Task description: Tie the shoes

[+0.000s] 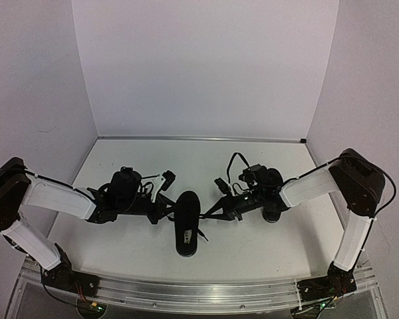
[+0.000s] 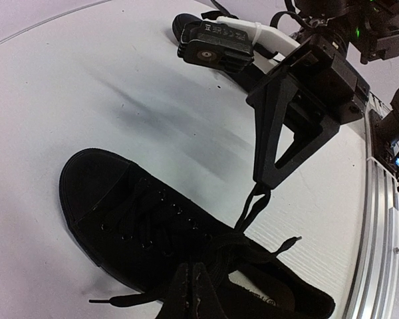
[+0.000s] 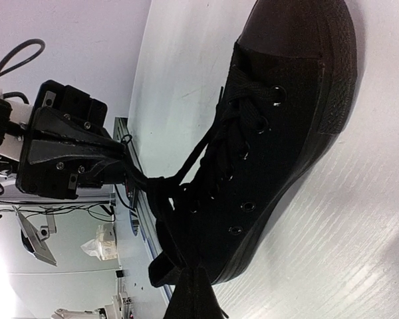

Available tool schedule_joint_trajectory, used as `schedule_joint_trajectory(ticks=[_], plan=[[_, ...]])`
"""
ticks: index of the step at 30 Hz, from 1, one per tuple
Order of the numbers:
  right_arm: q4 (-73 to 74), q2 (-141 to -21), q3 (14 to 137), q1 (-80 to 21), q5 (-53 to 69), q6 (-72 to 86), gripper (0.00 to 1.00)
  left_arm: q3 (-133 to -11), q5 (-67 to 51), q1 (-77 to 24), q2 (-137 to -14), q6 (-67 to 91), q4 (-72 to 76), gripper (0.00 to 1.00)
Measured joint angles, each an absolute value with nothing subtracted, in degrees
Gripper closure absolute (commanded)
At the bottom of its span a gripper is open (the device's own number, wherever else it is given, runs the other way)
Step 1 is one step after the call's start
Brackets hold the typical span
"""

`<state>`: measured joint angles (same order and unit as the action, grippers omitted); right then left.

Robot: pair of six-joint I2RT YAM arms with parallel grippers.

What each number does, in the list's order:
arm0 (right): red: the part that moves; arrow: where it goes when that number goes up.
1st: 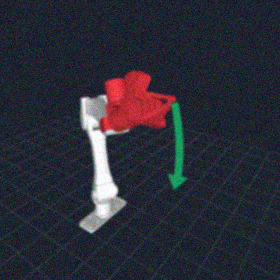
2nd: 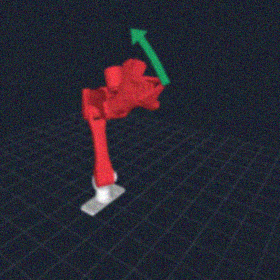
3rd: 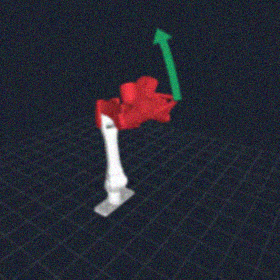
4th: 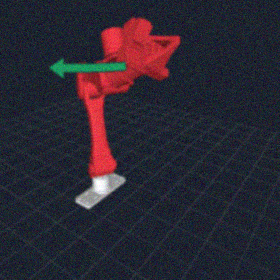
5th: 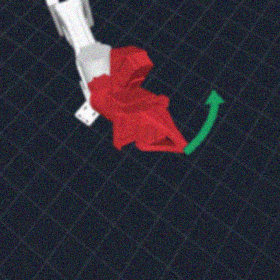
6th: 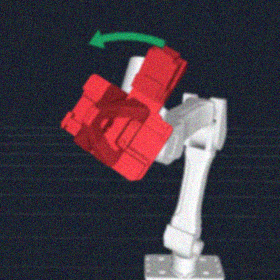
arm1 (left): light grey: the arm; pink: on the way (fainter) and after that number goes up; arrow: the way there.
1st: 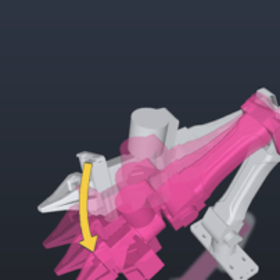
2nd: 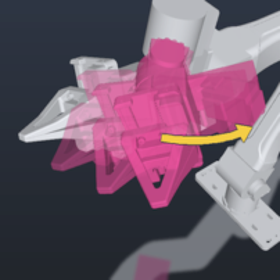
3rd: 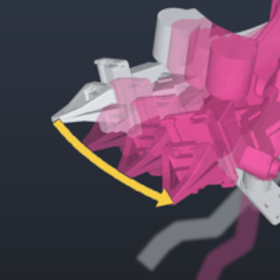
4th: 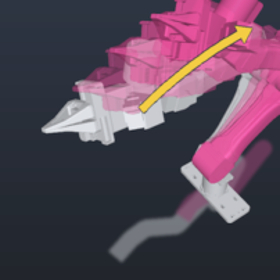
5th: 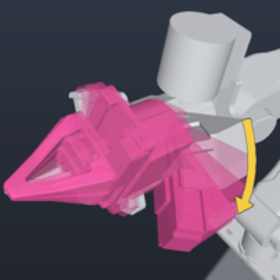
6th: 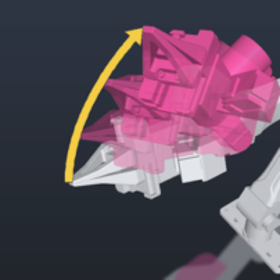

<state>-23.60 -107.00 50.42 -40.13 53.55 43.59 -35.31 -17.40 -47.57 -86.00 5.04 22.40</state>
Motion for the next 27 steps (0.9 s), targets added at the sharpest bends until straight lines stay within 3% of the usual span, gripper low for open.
schedule_joint_trajectory(ticks=[27], plan=[[-17.02, -104.64, 46.99, -39.40, 51.55, 38.96, 1.00, -34.79, -13.29, -47.57, -86.00, 4.50, 19.39, 1.00]])
